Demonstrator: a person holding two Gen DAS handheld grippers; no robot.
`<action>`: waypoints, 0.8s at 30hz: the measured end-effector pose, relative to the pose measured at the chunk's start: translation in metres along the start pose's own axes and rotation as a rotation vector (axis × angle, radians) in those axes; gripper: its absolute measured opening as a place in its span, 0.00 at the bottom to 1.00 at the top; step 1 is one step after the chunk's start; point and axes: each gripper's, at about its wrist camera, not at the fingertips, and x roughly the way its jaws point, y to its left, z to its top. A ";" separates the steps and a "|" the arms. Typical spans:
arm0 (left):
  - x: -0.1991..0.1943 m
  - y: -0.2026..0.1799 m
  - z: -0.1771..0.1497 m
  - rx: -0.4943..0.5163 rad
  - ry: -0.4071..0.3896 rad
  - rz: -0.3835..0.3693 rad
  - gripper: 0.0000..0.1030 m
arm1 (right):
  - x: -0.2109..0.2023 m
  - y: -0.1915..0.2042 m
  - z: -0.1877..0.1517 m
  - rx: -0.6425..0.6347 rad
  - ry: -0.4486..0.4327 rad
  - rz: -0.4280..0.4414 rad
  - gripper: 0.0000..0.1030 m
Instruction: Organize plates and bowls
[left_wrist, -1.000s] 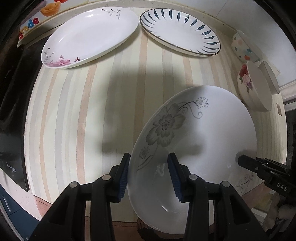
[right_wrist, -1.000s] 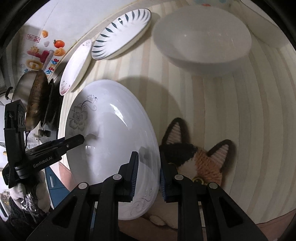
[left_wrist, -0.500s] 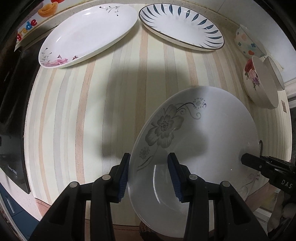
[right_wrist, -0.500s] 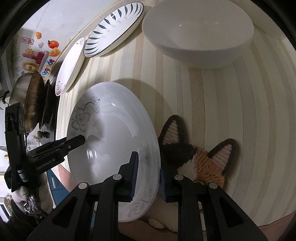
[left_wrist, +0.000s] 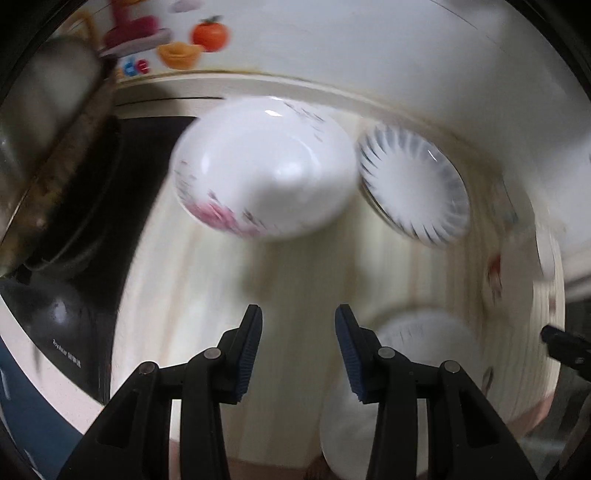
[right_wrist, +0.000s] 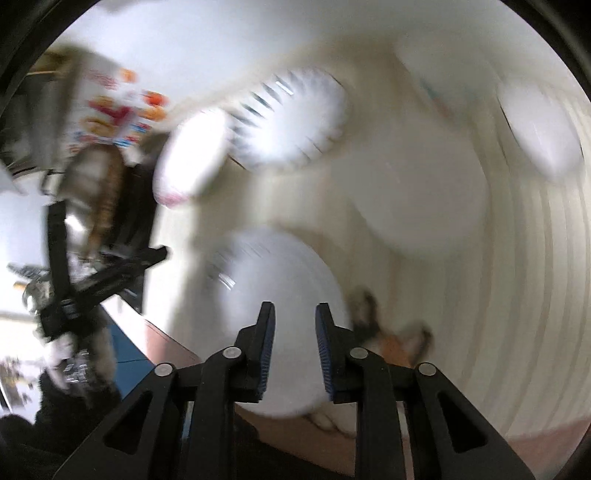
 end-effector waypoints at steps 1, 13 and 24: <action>0.005 0.009 0.007 -0.031 -0.001 0.007 0.38 | -0.002 0.013 0.014 -0.037 -0.019 0.017 0.41; 0.063 0.071 0.052 -0.309 0.027 0.033 0.38 | 0.143 0.122 0.221 -0.438 0.003 -0.002 0.44; 0.093 0.094 0.064 -0.416 0.046 0.007 0.33 | 0.242 0.126 0.276 -0.502 0.147 -0.018 0.26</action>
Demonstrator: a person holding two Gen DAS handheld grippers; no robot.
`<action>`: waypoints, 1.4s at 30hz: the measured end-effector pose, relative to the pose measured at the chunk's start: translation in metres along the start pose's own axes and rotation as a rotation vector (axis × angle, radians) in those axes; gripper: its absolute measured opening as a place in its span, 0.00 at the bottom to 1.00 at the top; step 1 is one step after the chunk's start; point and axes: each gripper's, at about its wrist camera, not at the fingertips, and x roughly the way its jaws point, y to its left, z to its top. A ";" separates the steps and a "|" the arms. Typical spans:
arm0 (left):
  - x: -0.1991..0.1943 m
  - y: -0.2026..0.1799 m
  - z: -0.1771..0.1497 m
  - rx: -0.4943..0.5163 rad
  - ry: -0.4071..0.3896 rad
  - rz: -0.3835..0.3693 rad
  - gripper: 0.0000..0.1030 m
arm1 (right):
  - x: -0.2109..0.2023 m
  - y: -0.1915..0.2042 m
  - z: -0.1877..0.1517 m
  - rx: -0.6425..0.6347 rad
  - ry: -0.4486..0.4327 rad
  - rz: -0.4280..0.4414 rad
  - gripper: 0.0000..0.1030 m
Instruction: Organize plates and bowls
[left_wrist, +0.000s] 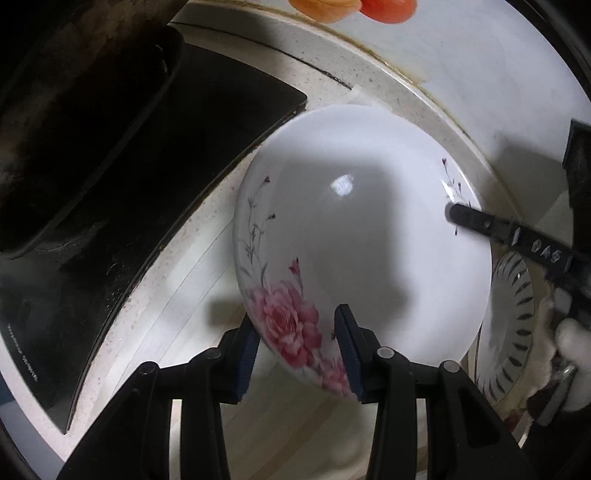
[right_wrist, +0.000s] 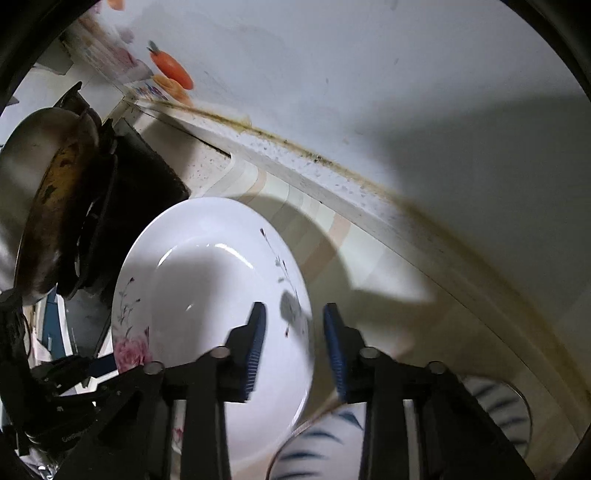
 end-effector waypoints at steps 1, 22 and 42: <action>0.000 0.001 0.000 -0.002 -0.003 0.010 0.32 | 0.003 0.001 0.000 -0.012 0.000 0.000 0.22; -0.068 -0.029 -0.040 0.191 -0.088 -0.028 0.28 | -0.072 0.001 -0.059 0.060 -0.106 0.010 0.15; -0.150 -0.055 -0.124 0.605 -0.072 -0.155 0.28 | -0.217 0.053 -0.279 0.380 -0.333 -0.075 0.15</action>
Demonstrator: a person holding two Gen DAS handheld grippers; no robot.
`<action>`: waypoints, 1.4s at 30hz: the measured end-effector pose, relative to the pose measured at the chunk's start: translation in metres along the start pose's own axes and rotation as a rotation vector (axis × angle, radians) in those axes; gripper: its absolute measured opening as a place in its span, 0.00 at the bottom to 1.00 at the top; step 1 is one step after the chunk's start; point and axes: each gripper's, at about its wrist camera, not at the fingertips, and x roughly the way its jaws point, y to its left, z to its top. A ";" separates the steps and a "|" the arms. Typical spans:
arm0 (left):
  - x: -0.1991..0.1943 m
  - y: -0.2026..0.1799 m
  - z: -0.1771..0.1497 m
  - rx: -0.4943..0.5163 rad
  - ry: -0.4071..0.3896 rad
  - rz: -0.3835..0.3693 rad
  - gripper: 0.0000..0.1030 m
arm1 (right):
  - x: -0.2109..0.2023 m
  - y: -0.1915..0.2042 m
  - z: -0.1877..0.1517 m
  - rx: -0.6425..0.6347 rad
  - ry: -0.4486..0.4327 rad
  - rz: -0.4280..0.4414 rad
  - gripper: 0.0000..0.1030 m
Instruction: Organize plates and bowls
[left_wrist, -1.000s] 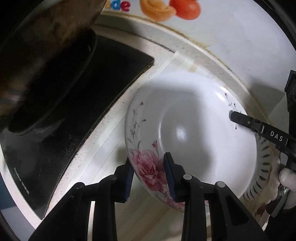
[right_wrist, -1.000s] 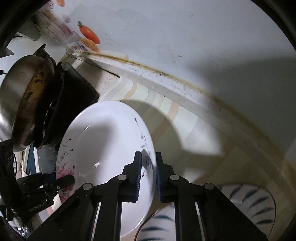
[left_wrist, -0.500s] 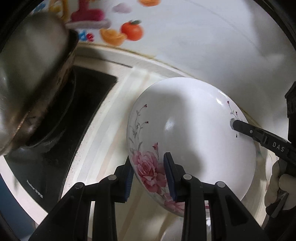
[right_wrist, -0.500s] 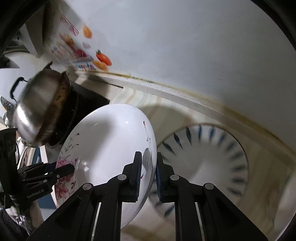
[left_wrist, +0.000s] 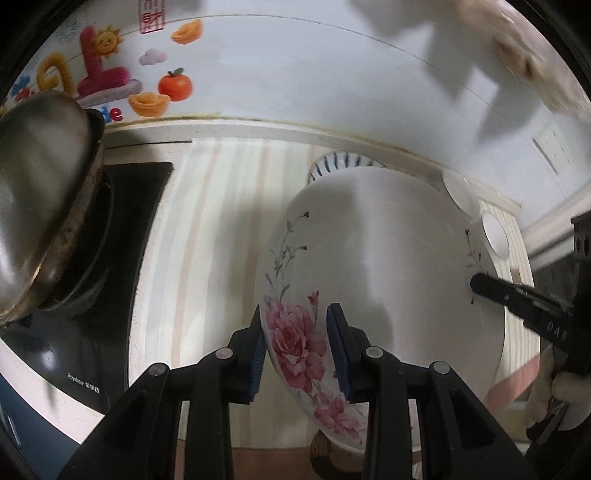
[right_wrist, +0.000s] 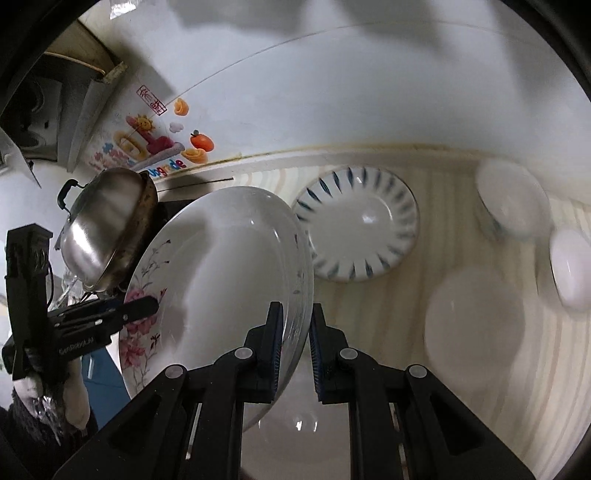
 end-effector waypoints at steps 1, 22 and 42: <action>0.000 -0.004 -0.005 0.016 0.007 -0.002 0.28 | -0.004 -0.001 -0.012 0.012 -0.004 -0.006 0.15; 0.093 -0.046 -0.070 0.175 0.240 0.063 0.28 | 0.014 -0.074 -0.140 0.230 0.096 -0.058 0.15; 0.124 -0.062 -0.074 0.200 0.274 0.149 0.29 | 0.040 -0.077 -0.139 0.193 0.152 -0.075 0.15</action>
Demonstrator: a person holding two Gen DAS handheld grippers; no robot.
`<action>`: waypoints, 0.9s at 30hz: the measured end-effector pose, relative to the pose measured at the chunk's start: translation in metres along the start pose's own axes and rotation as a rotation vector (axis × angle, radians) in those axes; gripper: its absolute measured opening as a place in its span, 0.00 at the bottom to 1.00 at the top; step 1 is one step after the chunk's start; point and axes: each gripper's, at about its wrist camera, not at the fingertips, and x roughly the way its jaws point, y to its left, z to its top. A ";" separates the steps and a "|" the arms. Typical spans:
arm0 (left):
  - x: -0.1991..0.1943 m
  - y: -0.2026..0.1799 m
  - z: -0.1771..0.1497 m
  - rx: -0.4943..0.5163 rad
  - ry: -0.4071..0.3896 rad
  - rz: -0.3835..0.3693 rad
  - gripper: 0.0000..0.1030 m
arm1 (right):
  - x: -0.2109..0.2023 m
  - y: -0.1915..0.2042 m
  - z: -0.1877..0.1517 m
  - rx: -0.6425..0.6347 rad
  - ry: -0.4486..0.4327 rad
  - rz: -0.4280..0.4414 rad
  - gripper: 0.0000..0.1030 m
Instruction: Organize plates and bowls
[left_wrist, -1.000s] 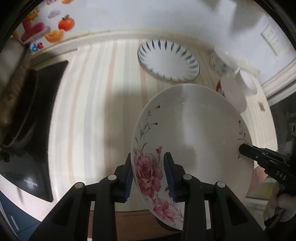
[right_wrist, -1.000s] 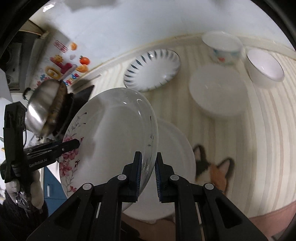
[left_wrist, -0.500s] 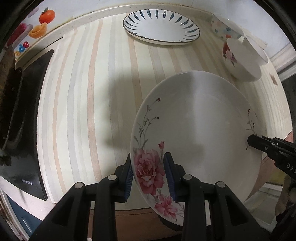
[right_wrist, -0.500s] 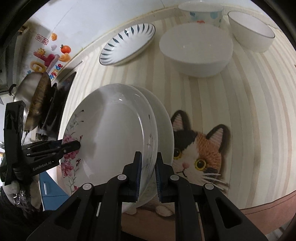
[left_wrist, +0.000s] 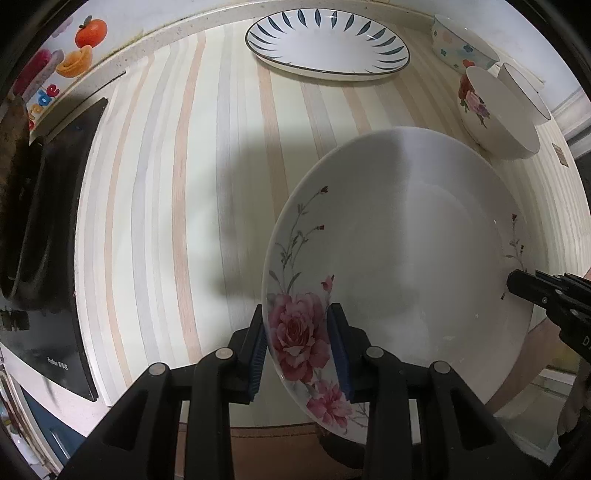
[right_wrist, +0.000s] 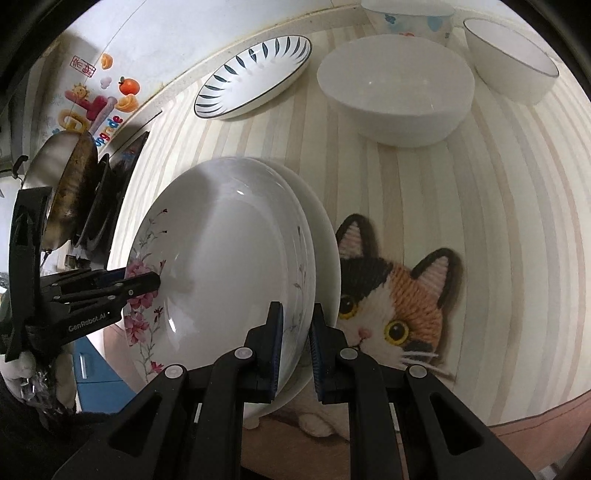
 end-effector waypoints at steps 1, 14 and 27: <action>0.001 -0.001 0.000 -0.001 0.001 0.001 0.29 | 0.000 0.001 0.001 -0.004 0.001 -0.004 0.15; 0.002 -0.014 -0.003 0.021 -0.017 0.054 0.31 | -0.012 -0.008 0.003 0.045 -0.001 0.026 0.18; -0.011 -0.011 -0.008 -0.005 -0.002 0.059 0.31 | -0.021 -0.009 0.005 0.050 0.016 -0.014 0.18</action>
